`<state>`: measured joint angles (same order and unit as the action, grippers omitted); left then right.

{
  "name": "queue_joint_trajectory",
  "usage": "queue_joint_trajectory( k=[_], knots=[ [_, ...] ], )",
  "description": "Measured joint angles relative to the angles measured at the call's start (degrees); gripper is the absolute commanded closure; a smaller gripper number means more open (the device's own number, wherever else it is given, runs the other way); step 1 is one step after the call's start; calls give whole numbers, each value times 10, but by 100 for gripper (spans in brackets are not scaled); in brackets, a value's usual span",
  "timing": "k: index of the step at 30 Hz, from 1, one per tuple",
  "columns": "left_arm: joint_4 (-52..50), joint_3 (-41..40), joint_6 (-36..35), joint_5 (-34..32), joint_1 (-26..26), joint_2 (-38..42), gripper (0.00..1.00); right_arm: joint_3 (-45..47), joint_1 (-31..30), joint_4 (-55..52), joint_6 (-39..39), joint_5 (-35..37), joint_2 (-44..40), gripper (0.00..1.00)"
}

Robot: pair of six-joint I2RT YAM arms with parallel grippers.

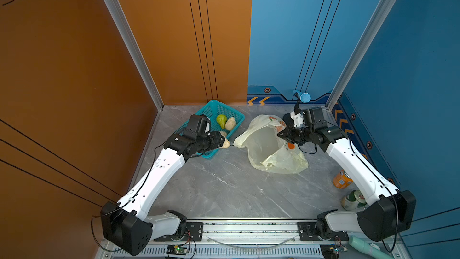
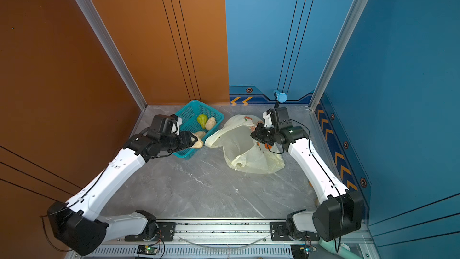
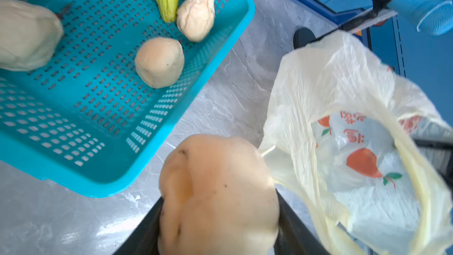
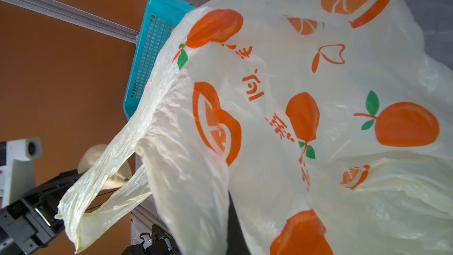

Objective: Place the pears into plastic bags & tie knots
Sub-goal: Adjust the plastic bag at the center of the board.

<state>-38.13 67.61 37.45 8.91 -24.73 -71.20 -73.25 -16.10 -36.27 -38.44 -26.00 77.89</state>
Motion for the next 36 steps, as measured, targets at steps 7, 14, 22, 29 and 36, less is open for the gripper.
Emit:
queue_joint_trajectory(
  k=[7,14,22,29,36],
  knots=[
    [109,-112,70,19,-113,-29,55,0,-4,45,-51,-13,13,100],
    [212,-114,102,9,-122,-73,60,0,-45,56,-82,-27,18,100],
    [180,9,48,-19,-47,-55,59,18,-129,147,-182,-35,18,100],
    [116,79,1,-9,-26,-25,61,33,-152,209,-234,-41,11,100],
    [73,129,-26,5,-96,-70,62,164,-66,181,-209,-47,-101,100]
  ],
)
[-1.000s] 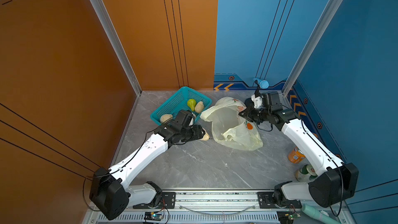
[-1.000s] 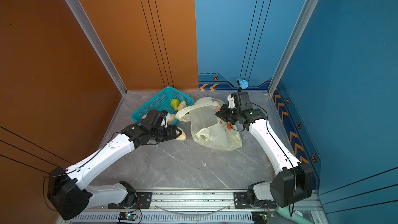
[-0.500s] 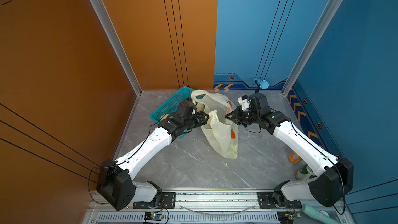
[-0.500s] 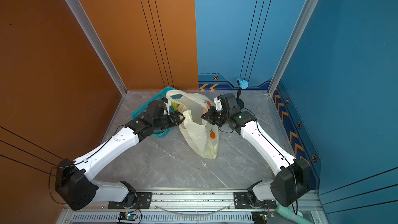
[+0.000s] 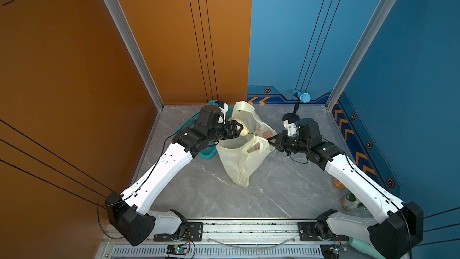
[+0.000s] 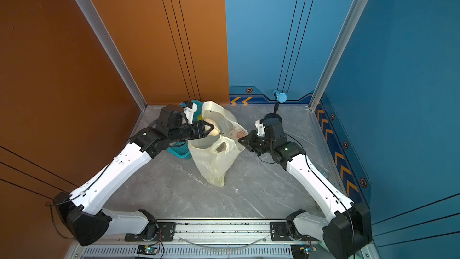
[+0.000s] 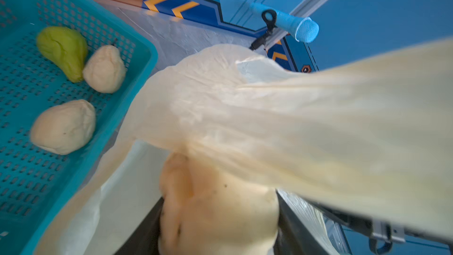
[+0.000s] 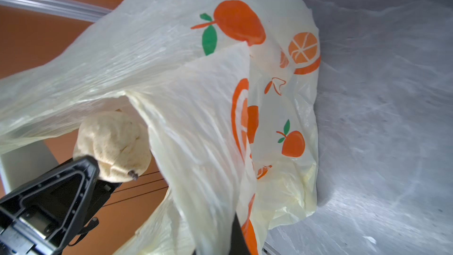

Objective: Place the pears into plastic bags & tie knots
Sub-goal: Adjust the plastic bag at the center of the board, then place the pear in the plastic bag.

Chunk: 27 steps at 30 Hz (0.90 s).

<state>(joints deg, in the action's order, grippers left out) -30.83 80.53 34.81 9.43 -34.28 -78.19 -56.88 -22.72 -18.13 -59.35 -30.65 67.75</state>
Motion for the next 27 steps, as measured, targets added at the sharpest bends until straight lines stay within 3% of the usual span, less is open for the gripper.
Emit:
queue_joint_trajectory(
  k=[7,14,17,23,27],
  knots=[
    [-55,48,-25,-38,-84,-105,53,76,56,-11,20,-24,-24,100],
    [-100,117,-55,-97,-116,-185,15,82,73,-15,31,-43,-24,100],
    [-115,136,-62,-115,-115,-183,10,82,82,-23,37,-43,-26,100],
    [-130,150,-79,-131,-91,-127,10,70,95,-64,61,-36,-32,100],
    [-133,146,-82,-131,-40,-65,12,55,103,-94,82,-24,-33,100]
  ],
)
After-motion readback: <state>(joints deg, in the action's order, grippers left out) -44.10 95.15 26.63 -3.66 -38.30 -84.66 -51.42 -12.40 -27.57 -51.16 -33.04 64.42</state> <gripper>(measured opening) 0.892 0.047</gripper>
